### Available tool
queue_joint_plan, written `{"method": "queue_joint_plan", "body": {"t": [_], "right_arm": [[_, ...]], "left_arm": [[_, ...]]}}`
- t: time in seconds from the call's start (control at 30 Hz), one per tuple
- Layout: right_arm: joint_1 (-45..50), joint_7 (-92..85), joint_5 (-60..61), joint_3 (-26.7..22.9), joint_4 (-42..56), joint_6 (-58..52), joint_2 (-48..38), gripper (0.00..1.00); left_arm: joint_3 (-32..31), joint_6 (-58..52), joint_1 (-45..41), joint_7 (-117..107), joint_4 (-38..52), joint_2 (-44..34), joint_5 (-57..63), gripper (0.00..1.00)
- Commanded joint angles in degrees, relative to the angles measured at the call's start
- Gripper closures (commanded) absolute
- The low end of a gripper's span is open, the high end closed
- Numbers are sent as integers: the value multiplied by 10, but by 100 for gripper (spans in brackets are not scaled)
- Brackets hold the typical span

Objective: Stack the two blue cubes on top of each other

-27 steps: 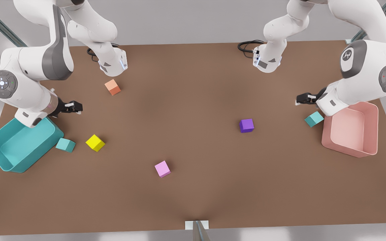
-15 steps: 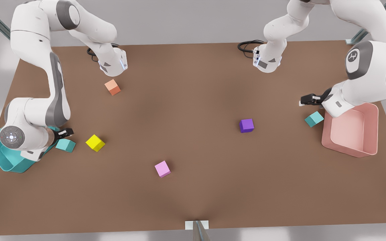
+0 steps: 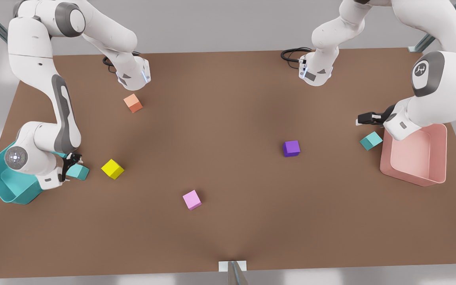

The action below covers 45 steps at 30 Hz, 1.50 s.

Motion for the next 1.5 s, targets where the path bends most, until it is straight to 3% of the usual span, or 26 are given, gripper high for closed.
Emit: {"method": "queue_joint_plan", "body": {"t": [0.0,0.5,0.67,0.83,1.47], "right_arm": [[-5,-434,-1,-1,-9,27,1,0],[-20,-408,-13,-20,-6,32,56,0],[-22,-227,-13,-25,-3,17,63,0],[-23,-162,-8,-28,3,11,69,0],[-26,-146,-5,-35,40,10,119,0]], "left_arm": [[-2,6,-8,-1,1,0,18,0],[-1,-10,-3,-3,1,-5,24,0],[-2,-12,-3,-3,1,-6,24,0],[-4,-18,-7,-4,1,-13,24,0],[-5,-18,-7,-4,1,-13,25,0]]}}
